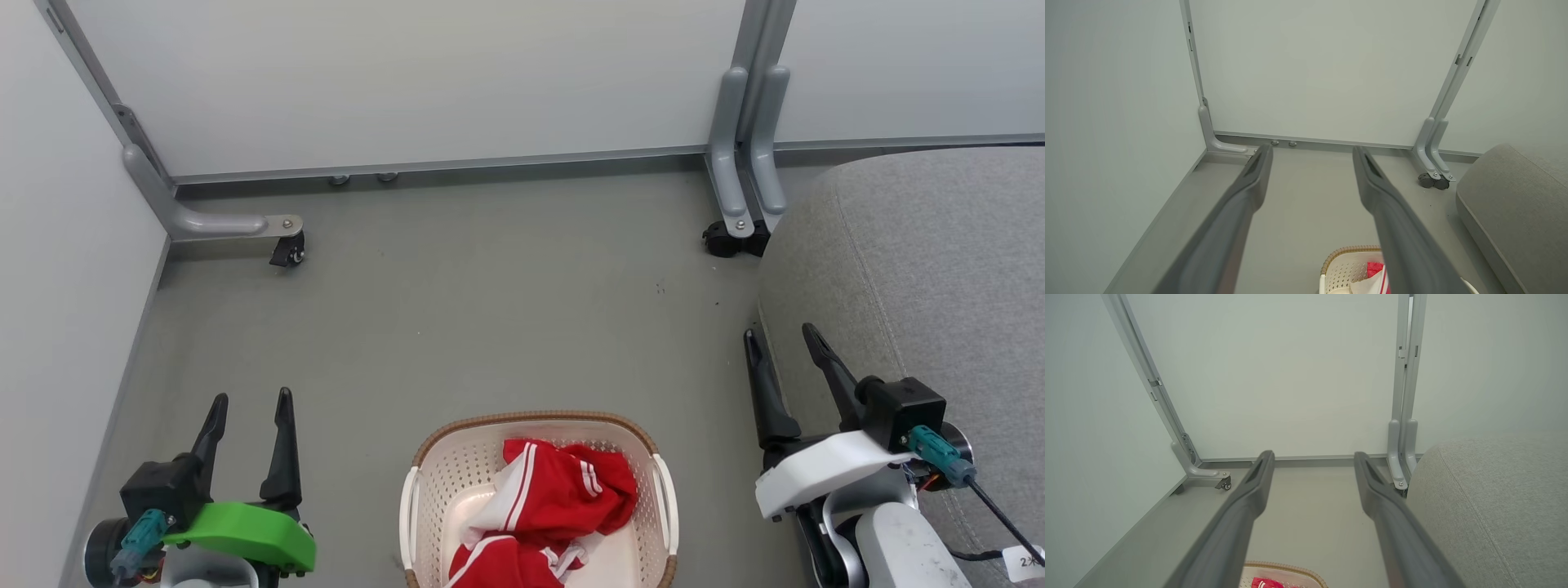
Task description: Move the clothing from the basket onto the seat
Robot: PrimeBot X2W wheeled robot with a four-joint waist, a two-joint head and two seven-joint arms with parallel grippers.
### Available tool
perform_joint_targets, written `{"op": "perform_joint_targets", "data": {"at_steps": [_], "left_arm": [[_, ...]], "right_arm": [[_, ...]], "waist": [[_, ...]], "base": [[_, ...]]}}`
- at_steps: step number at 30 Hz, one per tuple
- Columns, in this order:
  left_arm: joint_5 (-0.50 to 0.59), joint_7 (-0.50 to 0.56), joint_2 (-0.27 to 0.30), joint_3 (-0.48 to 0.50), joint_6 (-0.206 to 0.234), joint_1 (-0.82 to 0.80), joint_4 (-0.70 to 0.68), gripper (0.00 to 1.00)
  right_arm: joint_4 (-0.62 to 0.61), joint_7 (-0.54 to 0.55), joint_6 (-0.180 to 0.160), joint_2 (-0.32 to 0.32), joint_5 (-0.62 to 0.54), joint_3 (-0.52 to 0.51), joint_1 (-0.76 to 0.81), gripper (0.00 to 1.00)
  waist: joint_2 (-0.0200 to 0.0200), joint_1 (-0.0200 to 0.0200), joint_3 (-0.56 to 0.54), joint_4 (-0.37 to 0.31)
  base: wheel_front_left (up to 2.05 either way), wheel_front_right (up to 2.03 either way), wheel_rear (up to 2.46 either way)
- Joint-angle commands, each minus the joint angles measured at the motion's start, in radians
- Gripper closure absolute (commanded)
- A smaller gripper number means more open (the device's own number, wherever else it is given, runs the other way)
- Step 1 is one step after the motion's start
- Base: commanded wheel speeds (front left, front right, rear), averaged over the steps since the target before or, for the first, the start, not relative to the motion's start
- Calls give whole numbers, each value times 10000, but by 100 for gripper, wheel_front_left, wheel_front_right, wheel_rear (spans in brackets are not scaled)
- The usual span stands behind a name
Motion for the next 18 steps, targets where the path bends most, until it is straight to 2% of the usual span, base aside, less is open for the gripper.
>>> {"op": "perform_joint_targets", "data": {"at_steps": [1,14,18], "left_arm": [[184,-87,30,-8,-31,-20,10,0],[911,-322,-11,48,-34,19,199,0],[886,-319,-18,79,-34,11,233,0]], "right_arm": [[17,-91,0,-10,-197,19,-23,0],[128,-171,0,-12,-684,85,6,0],[175,-140,0,-12,-528,73,3,0]], "waist": [[0,0,2,0],[0,0,10,4],[0,0,20,4]], "base": [[0,0,0],[0,0,0],[0,0,0]]}}
